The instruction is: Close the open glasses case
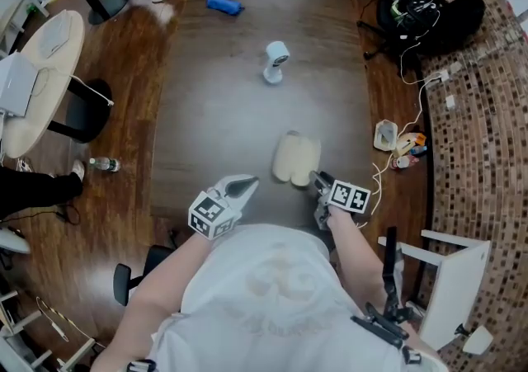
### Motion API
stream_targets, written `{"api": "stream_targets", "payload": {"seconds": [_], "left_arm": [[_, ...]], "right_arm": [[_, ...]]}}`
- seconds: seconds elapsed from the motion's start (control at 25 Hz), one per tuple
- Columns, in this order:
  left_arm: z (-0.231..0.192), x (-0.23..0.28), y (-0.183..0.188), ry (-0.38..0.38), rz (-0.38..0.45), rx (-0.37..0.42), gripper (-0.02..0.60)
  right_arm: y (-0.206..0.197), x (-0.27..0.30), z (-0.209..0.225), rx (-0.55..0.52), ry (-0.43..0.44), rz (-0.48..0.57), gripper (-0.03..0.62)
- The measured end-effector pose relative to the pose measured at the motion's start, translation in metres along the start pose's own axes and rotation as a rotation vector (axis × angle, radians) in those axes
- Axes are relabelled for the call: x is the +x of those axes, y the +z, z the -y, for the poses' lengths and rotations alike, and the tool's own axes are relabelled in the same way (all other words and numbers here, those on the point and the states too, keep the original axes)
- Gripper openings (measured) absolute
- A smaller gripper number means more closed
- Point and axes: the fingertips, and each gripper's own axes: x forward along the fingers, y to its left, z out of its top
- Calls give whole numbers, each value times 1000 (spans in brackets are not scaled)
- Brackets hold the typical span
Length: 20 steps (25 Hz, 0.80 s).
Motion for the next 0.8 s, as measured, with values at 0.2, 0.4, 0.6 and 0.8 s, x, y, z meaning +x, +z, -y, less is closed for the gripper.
{"api": "stream_targets", "payload": {"seconds": [0.2, 0.4, 0.6, 0.8], "left_arm": [[-11, -17, 2, 35, 19, 5, 4], [-23, -35, 2, 78, 44, -6, 5], [-29, -40, 3, 86, 66, -25, 5], [-30, -35, 3, 53, 68, -25, 4]], "right_arm": [[11, 16, -4, 44, 32, 30, 210], [18, 29, -3, 110, 40, 43, 127], [25, 19, -1, 86, 22, 47, 124], [32, 14, -17, -31, 36, -7, 137]]}}
